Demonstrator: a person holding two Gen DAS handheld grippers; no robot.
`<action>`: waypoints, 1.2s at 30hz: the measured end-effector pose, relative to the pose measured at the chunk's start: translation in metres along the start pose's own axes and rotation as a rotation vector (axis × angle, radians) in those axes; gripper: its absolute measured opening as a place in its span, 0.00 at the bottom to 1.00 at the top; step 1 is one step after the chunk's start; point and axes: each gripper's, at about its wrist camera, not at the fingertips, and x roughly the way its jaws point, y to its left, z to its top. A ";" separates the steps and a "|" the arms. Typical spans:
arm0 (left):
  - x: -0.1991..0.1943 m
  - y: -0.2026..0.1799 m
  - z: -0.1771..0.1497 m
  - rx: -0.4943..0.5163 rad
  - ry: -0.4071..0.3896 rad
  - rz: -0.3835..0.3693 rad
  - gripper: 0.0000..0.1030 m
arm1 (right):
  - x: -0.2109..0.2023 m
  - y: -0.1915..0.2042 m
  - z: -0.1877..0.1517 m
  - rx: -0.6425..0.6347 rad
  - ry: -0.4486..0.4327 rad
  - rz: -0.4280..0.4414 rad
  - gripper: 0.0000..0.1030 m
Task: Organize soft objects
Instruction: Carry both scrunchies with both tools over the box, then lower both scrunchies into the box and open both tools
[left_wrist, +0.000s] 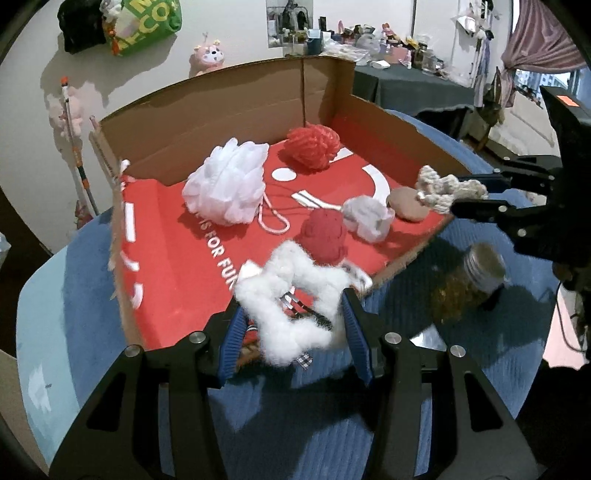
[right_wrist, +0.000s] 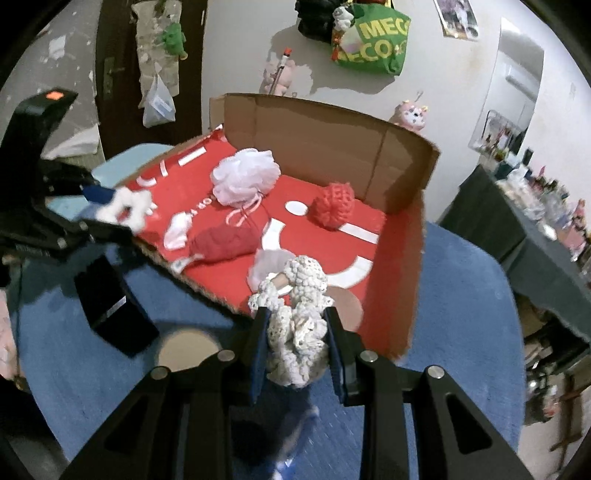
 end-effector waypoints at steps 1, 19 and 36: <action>0.004 0.000 0.004 -0.004 0.002 -0.004 0.46 | 0.004 -0.001 0.004 0.009 0.000 0.003 0.30; 0.081 0.019 0.061 -0.071 0.138 -0.009 0.46 | 0.097 -0.040 0.060 0.122 0.177 -0.007 0.31; 0.119 0.034 0.073 -0.104 0.220 0.028 0.46 | 0.132 -0.043 0.069 0.134 0.265 -0.043 0.33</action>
